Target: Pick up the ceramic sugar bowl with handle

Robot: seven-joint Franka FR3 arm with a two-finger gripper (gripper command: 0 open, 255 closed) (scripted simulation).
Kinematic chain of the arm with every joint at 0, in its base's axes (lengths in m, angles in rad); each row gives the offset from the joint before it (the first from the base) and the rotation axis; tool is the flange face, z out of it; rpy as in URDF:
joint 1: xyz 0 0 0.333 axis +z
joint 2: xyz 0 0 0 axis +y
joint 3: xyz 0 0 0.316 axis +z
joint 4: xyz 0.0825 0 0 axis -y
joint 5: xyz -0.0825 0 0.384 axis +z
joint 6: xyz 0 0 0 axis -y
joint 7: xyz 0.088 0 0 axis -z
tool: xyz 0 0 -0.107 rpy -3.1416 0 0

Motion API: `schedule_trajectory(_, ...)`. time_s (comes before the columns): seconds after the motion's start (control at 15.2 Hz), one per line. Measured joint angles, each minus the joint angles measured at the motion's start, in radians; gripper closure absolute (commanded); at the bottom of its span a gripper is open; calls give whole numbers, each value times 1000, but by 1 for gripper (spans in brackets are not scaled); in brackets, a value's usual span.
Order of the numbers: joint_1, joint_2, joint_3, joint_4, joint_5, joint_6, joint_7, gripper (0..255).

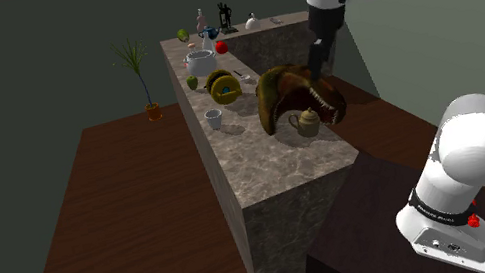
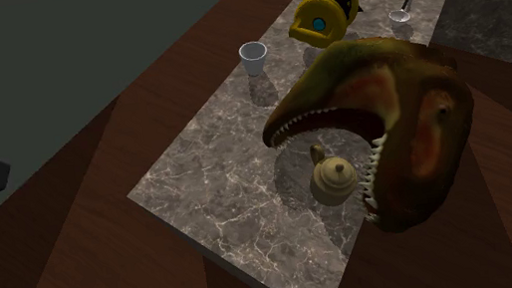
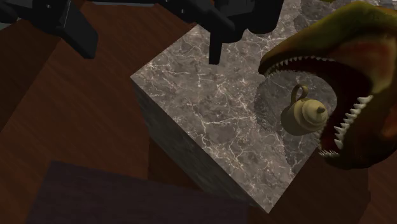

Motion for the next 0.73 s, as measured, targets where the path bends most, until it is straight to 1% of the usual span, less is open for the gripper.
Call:
schedule_trajectory(0.07,0,0,0,0,0,0,0,0)
schedule_trajectory(0.2,-6,14,-22,-15,-11,28,-24,0)
schedule_trajectory(0.59,-35,117,-128,-67,-60,182,-139,0)
schedule_trajectory(0.73,-46,160,-166,-70,-75,228,-183,0)
